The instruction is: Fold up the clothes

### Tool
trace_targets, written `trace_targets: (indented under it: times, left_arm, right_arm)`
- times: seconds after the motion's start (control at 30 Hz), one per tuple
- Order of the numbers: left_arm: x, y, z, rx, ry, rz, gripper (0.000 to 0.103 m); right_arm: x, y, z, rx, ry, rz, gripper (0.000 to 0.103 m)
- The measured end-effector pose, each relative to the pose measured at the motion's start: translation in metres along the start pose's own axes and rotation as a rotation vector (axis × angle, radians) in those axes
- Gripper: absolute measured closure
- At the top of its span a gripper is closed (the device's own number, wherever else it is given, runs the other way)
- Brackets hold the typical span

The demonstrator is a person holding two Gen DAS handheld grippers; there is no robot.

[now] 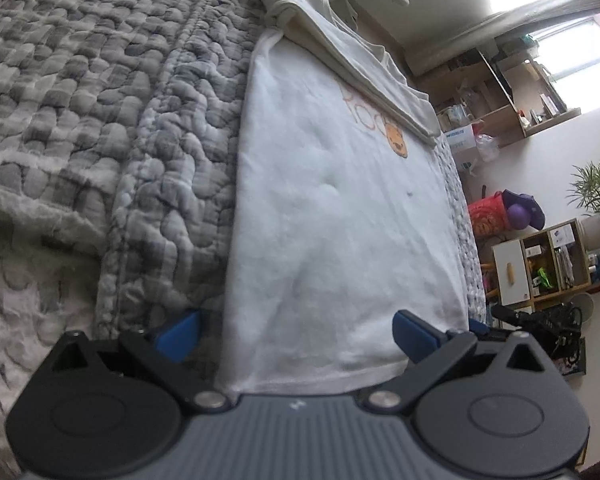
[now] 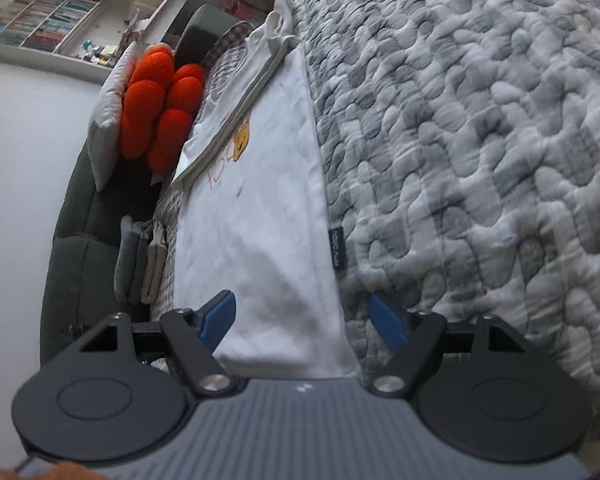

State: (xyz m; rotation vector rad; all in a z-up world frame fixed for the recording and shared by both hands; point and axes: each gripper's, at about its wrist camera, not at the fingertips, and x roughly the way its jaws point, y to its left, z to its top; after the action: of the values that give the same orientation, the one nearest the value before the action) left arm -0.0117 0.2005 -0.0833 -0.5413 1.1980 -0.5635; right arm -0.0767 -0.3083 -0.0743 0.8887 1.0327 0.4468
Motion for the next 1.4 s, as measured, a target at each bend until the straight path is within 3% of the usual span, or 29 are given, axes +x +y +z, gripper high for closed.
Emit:
trace_targets:
  times: [0.63, 1.0, 1.2, 1.4]
  left_arm:
    - [-0.003, 0.009, -0.002, -0.017, -0.023, -0.009, 0.009]
    - [-0.009, 0.016, -0.009, -0.015, -0.058, -0.009, 0.029]
    - [-0.008, 0.013, -0.014, 0.026, -0.045, -0.012, 0.038]
    - [-0.007, 0.015, -0.016, 0.035, -0.026, -0.016, 0.057]
  right_arm:
    - [0.007, 0.002, 0.003, -0.002, 0.011, 0.014, 0.025]
    - [0.015, 0.008, 0.003, -0.021, 0.021, 0.016, 0.025]
    - [0.016, 0.009, 0.001, -0.042, 0.055, 0.018, 0.03]
    - [0.022, 0.007, -0.007, -0.07, 0.135, 0.05, 0.042]
